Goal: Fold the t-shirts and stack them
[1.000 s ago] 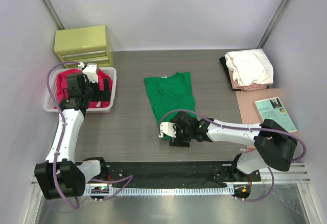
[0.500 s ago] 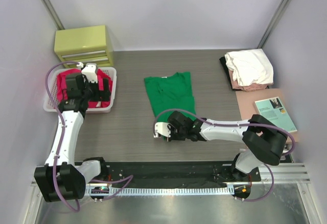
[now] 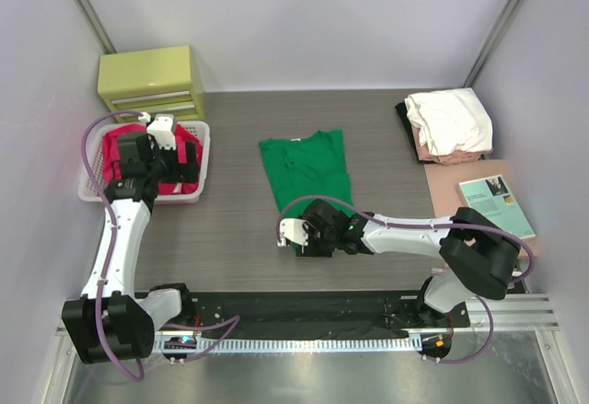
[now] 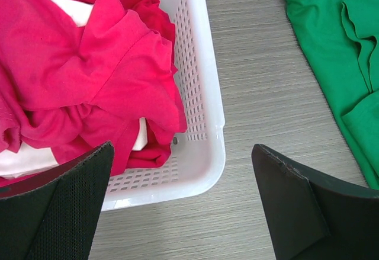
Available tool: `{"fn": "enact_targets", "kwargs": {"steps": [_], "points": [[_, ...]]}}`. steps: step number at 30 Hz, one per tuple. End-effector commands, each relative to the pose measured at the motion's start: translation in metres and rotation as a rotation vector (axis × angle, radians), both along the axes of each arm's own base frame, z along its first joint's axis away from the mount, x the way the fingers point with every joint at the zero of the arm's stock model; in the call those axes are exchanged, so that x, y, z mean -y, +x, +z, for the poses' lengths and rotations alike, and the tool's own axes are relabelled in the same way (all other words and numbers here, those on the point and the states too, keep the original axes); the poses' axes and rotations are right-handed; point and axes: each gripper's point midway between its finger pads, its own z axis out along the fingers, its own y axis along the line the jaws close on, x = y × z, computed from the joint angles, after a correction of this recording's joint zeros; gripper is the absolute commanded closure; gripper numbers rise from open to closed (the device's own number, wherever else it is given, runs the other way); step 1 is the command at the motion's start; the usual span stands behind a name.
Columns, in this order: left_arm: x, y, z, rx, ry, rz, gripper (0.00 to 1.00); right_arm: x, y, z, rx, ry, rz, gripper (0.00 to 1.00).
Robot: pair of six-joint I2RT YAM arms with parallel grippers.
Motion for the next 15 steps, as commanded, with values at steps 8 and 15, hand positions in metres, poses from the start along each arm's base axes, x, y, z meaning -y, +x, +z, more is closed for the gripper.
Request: {"fn": "enact_targets", "kwargs": {"steps": [8, 15], "points": [[0.003, 0.004, 0.004, 0.022, -0.017, -0.022, 0.0, 0.033, -0.017, 0.008, 0.012, -0.041, -0.015, 0.23], [0.005, 0.005, 0.006, 0.022, -0.027, -0.023, 0.0, 0.047, -0.016, -0.003, 0.034, -0.087, -0.021, 0.25]]}}
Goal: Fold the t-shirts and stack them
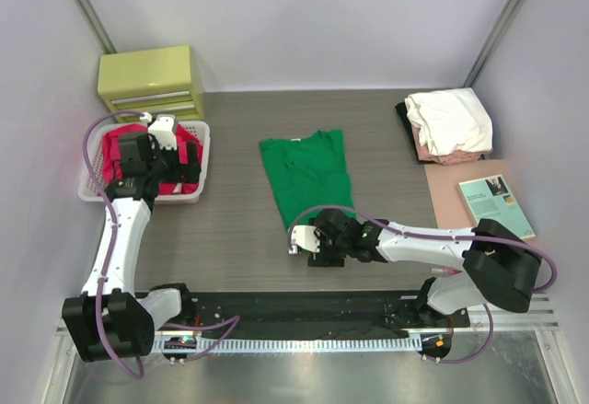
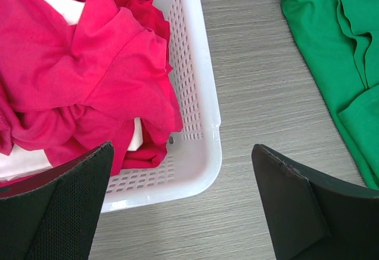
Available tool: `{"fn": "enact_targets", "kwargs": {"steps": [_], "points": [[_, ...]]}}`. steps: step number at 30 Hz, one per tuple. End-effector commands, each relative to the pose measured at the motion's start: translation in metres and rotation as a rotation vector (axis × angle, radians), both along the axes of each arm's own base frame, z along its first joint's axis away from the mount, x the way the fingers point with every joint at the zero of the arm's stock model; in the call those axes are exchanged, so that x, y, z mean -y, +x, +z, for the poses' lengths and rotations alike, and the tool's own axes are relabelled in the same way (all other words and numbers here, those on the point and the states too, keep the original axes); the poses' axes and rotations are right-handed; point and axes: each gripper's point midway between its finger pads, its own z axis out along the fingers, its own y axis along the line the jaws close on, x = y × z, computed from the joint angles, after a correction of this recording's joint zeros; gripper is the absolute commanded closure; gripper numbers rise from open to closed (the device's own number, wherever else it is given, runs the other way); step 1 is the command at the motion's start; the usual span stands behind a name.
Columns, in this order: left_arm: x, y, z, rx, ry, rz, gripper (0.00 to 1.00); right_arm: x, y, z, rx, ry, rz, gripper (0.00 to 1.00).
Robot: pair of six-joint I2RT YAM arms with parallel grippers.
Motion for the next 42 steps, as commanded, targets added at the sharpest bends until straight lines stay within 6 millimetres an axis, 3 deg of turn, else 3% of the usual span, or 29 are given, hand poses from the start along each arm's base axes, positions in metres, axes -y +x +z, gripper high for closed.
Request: {"fn": "enact_targets", "kwargs": {"steps": [1, 5, 6, 7, 8, 9, 10, 11, 17, 20, 26, 29, 34, 42], "points": [[0.002, 0.005, 0.008, 0.03, -0.015, -0.008, 0.0, 0.015, -0.001, -0.012, 0.011, -0.063, -0.008, 0.25], [0.0, 0.001, 0.01, 0.037, -0.005, -0.005, 0.0, 0.011, 0.003, -0.021, 0.003, -0.082, -0.002, 0.28], [0.001, -0.001, 0.011, 0.04, -0.003, -0.006, 0.0, 0.011, 0.004, -0.022, 0.0, -0.086, 0.0, 0.33], [0.001, -0.001, 0.011, 0.04, -0.002, -0.006, 0.0, 0.011, 0.004, -0.024, -0.002, -0.087, 0.001, 0.43], [0.001, -0.002, 0.012, 0.042, -0.004, -0.008, 0.0, 0.011, 0.003, -0.025, -0.007, -0.09, -0.001, 0.6], [0.001, -0.002, 0.012, 0.043, -0.005, -0.007, 0.0, 0.01, 0.003, -0.024, -0.01, -0.084, -0.004, 0.87], [0.001, -0.003, 0.011, 0.04, -0.005, -0.008, 0.0, 0.009, 0.002, -0.024, -0.013, -0.079, -0.003, 0.96], [0.002, -0.002, 0.011, 0.039, -0.007, -0.011, 0.0, 0.008, 0.003, -0.021, -0.01, -0.072, -0.003, 0.99], [0.003, 0.0, 0.008, 0.027, -0.015, -0.015, 0.0, 0.005, 0.003, -0.009, -0.004, -0.039, -0.011, 0.99], [0.004, 0.0, 0.005, 0.021, -0.018, -0.021, 0.0, -0.001, 0.01, 0.013, 0.035, 0.001, -0.019, 0.99], [0.007, -0.004, -0.009, -0.015, -0.023, -0.041, 0.0, -0.023, 0.034, 0.086, 0.157, 0.13, -0.061, 0.99], [0.008, -0.005, -0.016, -0.038, -0.026, -0.051, 0.0, -0.026, 0.041, 0.106, 0.207, 0.153, -0.063, 0.99], [0.009, -0.003, -0.014, -0.04, -0.034, -0.053, 0.0, -0.037, 0.051, 0.113, 0.243, 0.159, -0.027, 0.99], [0.012, -0.013, -0.014, -0.036, -0.029, -0.073, 0.0, -0.049, 0.09, 0.128, 0.301, 0.172, -0.036, 0.99]]}}
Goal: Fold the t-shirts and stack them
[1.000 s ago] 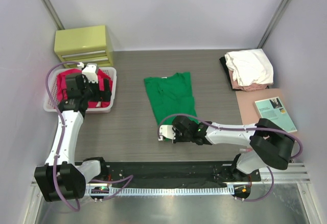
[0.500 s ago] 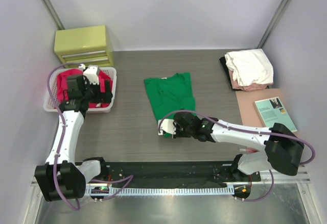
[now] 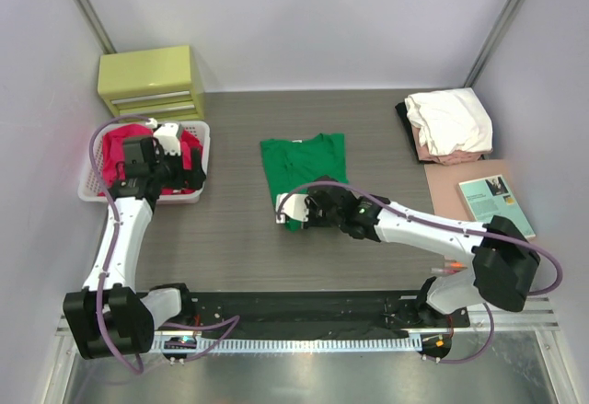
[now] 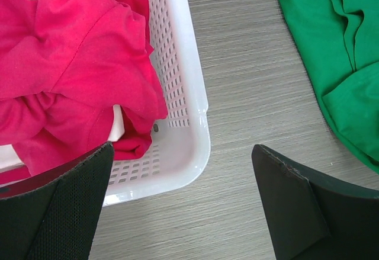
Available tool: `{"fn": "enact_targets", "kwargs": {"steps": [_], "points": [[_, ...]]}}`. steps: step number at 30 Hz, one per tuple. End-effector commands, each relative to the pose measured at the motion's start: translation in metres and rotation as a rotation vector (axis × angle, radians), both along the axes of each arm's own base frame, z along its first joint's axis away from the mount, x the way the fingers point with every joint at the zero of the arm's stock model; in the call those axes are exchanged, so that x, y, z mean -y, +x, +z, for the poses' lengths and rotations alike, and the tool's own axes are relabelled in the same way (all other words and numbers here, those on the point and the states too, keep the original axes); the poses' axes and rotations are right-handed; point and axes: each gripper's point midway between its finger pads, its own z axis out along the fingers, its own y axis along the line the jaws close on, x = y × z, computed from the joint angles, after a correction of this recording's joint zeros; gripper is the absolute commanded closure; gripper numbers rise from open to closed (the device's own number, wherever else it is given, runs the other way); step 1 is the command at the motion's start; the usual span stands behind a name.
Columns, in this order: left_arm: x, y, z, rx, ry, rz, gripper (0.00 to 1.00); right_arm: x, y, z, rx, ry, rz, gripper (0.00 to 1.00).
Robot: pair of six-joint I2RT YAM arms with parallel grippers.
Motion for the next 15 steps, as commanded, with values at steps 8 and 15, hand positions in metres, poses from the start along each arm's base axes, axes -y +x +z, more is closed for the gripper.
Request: {"fn": "enact_targets", "kwargs": {"steps": [8, 15], "points": [[0.007, -0.01, -0.014, -0.021, -0.005, -0.061, 0.0, -0.02, 0.065, 0.079, 0.186, 0.126, -0.033, 0.99], [0.01, -0.012, -0.014, -0.03, -0.019, -0.07, 0.0, -0.018, 0.114, 0.082, 0.214, 0.117, -0.067, 0.99]]}}
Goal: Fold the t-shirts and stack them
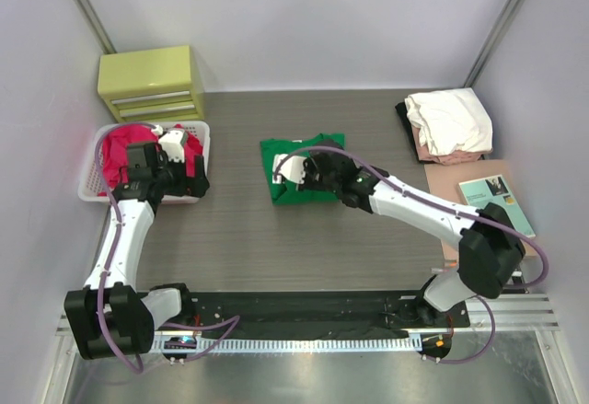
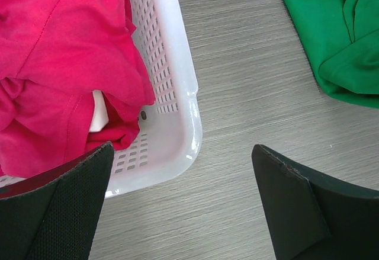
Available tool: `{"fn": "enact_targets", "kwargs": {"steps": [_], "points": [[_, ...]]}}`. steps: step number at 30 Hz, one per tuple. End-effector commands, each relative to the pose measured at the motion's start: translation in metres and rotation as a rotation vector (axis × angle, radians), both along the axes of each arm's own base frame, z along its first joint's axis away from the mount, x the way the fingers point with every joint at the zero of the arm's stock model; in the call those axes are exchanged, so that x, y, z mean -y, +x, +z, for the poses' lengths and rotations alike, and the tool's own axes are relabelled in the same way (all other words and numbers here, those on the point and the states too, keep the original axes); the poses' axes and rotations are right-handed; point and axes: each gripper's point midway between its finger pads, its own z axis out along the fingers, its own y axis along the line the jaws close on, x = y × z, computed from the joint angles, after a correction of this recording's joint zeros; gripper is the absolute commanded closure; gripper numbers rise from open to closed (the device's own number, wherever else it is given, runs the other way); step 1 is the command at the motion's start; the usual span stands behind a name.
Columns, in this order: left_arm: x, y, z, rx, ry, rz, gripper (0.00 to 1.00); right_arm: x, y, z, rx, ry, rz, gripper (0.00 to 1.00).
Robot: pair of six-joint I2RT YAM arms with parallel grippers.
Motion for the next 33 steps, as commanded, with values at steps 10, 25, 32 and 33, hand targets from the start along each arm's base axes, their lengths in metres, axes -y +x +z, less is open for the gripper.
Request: {"fn": "enact_targets", "kwargs": {"steps": [10, 25, 32, 33], "points": [[0.005, -0.006, -0.009, -0.013, 0.0, -0.055, 0.0, -0.019, 0.097, 0.024, 0.1, 0.062, -0.046, 0.99], [0.008, -0.009, -0.012, -0.023, -0.01, -0.068, 0.0, -0.028, 0.172, 0.004, 0.105, 0.042, -0.105, 0.99], [0.009, -0.008, -0.016, -0.038, -0.016, -0.076, 0.0, -0.011, 0.204, -0.01, 0.093, 0.037, -0.161, 0.99], [0.009, -0.008, -0.016, -0.038, -0.017, -0.075, 0.0, -0.011, 0.208, -0.021, 0.08, 0.029, -0.166, 0.99]]}}
